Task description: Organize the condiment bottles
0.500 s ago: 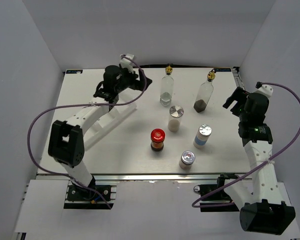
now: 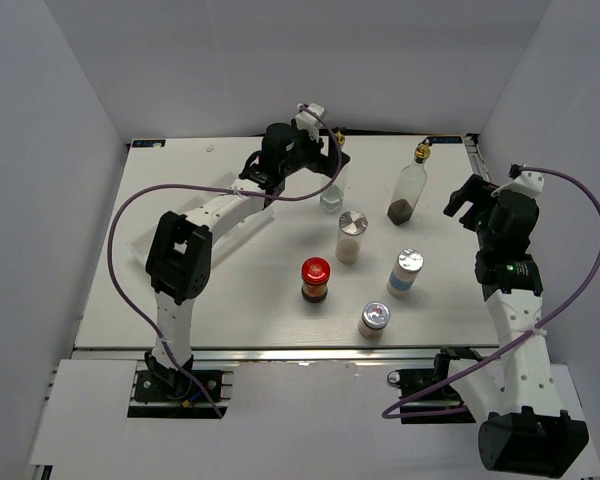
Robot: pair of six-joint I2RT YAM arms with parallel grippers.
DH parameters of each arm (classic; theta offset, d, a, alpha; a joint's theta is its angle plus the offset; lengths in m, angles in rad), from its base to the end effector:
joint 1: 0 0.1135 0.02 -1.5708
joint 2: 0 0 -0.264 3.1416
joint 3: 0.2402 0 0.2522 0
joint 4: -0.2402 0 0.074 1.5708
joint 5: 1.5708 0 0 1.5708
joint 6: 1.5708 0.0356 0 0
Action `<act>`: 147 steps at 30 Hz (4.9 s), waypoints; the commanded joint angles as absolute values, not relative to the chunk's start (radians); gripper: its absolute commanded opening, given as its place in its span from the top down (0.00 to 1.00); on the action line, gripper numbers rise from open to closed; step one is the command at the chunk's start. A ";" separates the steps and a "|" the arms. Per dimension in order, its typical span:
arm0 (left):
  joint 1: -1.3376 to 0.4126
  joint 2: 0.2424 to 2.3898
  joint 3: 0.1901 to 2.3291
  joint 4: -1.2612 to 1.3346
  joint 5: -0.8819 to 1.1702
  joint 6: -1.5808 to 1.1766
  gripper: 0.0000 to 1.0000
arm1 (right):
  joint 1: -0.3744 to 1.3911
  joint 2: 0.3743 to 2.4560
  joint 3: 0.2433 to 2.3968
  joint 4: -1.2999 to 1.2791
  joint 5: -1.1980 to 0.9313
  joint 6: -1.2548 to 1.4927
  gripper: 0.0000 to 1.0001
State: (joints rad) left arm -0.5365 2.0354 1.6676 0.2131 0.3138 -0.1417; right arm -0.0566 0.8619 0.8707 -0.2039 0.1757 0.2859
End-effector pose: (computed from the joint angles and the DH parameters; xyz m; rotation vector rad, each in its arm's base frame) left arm 0.4198 -0.2625 0.3008 0.5802 1.6827 -0.7655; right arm 0.1989 -0.0175 0.3549 0.4250 1.7109 0.0114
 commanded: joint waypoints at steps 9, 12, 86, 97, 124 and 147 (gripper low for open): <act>-0.574 2.138 1.842 0.218 0.107 -0.097 0.02 | -0.057 0.830 0.811 -0.052 0.051 0.227 0.11; -0.577 2.169 1.871 0.239 0.107 -0.100 0.02 | -0.057 0.830 0.827 -0.074 0.055 0.219 0.11; -0.402 1.930 1.799 0.049 -1.206 -0.304 1.00 | -0.057 0.841 0.762 -0.032 0.192 0.232 0.11; -0.400 1.931 1.713 0.120 -1.270 -0.337 1.00 | -0.057 0.854 0.764 -0.035 0.206 0.230 0.11; -0.391 1.991 1.608 0.264 -1.286 -0.333 0.30 | -0.057 0.842 0.801 -0.074 0.158 0.222 0.10; -0.393 1.661 1.522 -0.161 -0.832 -0.377 0.02 | -0.051 1.021 0.943 0.046 -0.279 -0.024 0.11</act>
